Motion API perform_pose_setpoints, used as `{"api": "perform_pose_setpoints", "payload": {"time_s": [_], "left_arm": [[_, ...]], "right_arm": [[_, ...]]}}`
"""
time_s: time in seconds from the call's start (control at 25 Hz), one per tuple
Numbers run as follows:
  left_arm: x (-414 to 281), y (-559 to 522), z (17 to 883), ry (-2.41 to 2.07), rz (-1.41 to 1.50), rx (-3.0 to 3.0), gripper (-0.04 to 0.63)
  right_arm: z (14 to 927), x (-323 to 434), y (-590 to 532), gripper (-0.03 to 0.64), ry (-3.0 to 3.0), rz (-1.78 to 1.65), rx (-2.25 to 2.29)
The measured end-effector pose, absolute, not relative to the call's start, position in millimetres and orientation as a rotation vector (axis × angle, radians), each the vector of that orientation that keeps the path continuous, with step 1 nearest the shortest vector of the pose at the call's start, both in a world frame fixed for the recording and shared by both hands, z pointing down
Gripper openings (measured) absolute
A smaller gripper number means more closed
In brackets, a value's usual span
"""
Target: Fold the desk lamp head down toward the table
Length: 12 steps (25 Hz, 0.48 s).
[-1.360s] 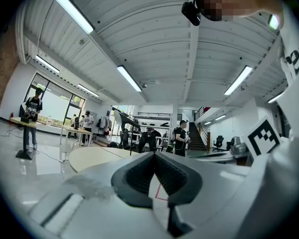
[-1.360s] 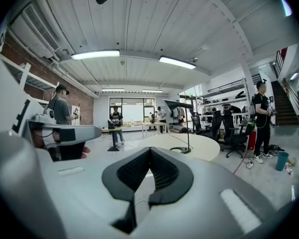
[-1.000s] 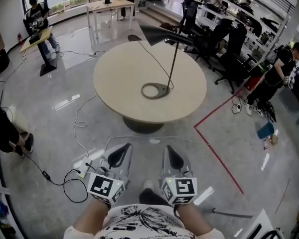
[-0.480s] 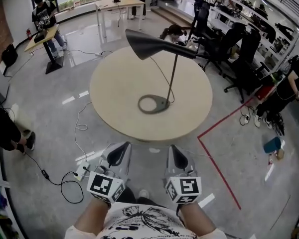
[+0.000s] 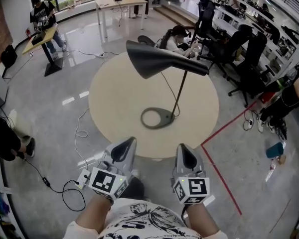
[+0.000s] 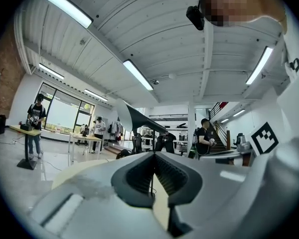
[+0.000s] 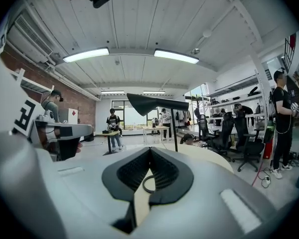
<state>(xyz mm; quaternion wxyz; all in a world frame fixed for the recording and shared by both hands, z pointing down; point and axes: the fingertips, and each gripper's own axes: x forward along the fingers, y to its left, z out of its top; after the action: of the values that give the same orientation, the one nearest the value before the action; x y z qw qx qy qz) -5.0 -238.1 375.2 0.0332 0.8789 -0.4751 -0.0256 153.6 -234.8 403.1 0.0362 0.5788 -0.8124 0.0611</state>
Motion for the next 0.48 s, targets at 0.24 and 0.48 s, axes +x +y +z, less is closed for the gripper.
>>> {"api": "perform_pose_setpoints", "payload": {"time_s": [0.24,0.48], "left_arm": [[-26,-304,344,-1.427,-0.139,2.787,0.006],[-37,-347,294,-1.46,-0.229,2.899,0.006]], "right_arm": [[385,135,-293,0.008,-2.471,0.146,1.823],[368,114,-334,0.009,-2.487,0.078,1.793]]}}
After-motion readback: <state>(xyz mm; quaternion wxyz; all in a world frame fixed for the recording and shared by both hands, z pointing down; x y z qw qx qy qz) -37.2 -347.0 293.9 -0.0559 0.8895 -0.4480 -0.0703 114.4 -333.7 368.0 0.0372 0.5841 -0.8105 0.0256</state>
